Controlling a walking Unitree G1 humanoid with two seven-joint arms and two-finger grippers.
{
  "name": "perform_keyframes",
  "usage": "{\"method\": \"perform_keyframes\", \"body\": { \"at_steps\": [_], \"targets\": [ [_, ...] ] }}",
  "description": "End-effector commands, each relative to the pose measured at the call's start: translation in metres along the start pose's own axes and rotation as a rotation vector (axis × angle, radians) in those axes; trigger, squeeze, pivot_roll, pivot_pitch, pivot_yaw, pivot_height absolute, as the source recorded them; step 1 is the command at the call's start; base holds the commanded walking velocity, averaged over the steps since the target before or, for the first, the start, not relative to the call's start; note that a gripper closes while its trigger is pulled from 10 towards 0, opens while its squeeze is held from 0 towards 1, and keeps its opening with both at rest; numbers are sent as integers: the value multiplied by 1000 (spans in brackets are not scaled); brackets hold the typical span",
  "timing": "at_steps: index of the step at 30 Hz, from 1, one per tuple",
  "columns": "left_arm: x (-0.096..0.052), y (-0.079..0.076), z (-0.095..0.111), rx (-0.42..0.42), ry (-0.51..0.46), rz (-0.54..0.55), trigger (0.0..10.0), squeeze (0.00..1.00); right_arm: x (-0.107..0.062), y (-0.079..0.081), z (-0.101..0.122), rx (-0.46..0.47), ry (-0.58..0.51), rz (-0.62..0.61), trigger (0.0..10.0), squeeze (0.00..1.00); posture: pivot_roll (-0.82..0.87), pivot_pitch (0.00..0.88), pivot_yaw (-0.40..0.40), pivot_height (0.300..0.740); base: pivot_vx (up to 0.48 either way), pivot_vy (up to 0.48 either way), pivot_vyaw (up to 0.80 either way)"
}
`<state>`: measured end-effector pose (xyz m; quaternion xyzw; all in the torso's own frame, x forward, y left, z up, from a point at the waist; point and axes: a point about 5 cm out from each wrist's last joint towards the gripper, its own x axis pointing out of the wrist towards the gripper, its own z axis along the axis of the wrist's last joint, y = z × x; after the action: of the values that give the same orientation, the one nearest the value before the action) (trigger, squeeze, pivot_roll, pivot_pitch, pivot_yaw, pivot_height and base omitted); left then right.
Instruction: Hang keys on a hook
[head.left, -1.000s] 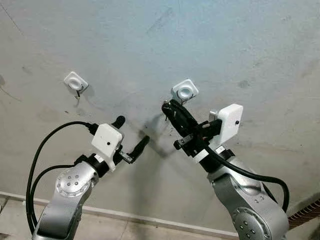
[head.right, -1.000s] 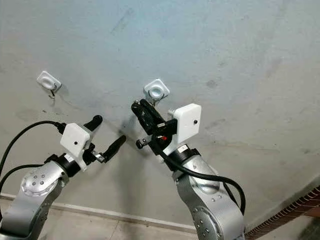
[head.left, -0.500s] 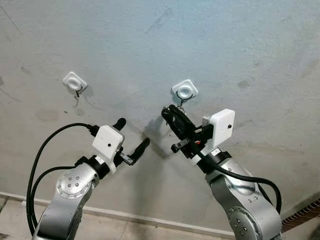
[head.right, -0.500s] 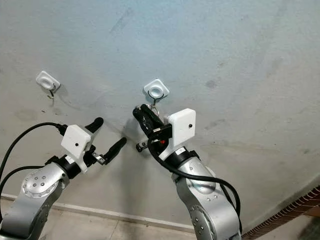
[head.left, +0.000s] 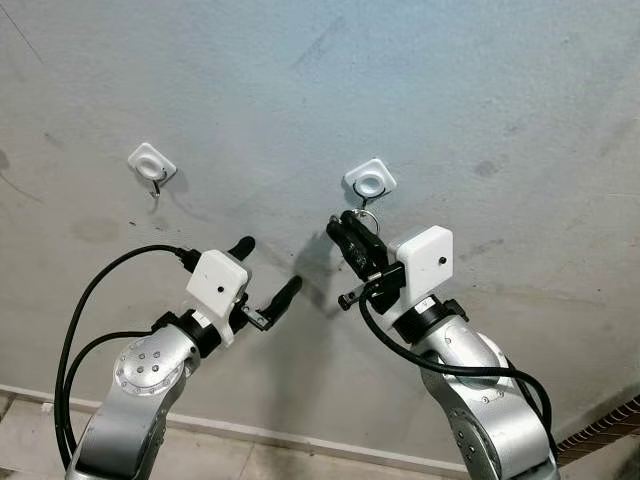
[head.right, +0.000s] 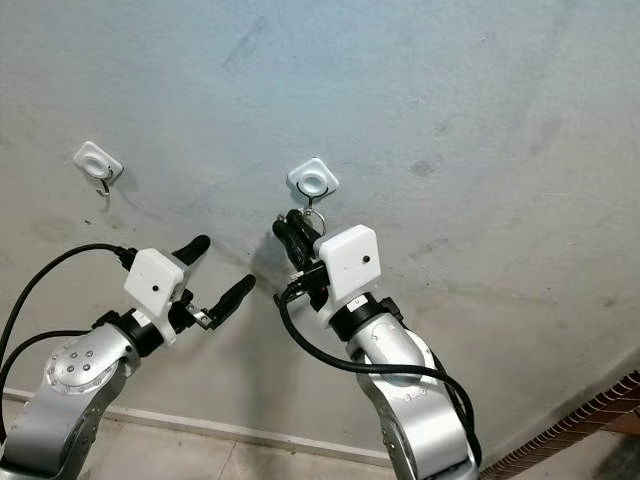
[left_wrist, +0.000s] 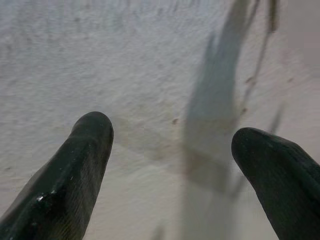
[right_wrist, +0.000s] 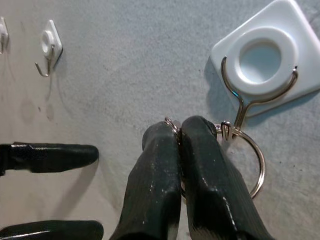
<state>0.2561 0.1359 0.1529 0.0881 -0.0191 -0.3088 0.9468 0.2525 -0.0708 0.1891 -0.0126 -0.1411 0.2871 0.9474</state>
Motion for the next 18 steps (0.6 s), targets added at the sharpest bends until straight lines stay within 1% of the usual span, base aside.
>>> {"method": "perform_keyframes", "body": {
  "at_steps": [1, 7, 14, 18],
  "targets": [
    [5, -3, 19, 4, -68, -42, 10000, 0, 2, -8, -6, -13, 26, -50, 10000, 0, 189, 2, -9, 740, 0, 0, 0],
    [9, -9, 29, 0, -100, -75, 10000, 0, 2, -10, -10, -17, 29, -64, 10000, 0, 188, 2, -6, 740, 0, 0, 0],
    [8, -8, 31, -10, -101, -78, 10000, 0, 0, -9, -14, -23, 34, -69, 10000, 0, 188, 1, -6, 740, 0, 0, 0],
    [7, -8, 31, -14, -95, -80, 10000, 0, -1, -7, -17, -40, 45, -60, 10000, 0, 190, 2, -1, 740, 0, 0, 0]
  ]
}}
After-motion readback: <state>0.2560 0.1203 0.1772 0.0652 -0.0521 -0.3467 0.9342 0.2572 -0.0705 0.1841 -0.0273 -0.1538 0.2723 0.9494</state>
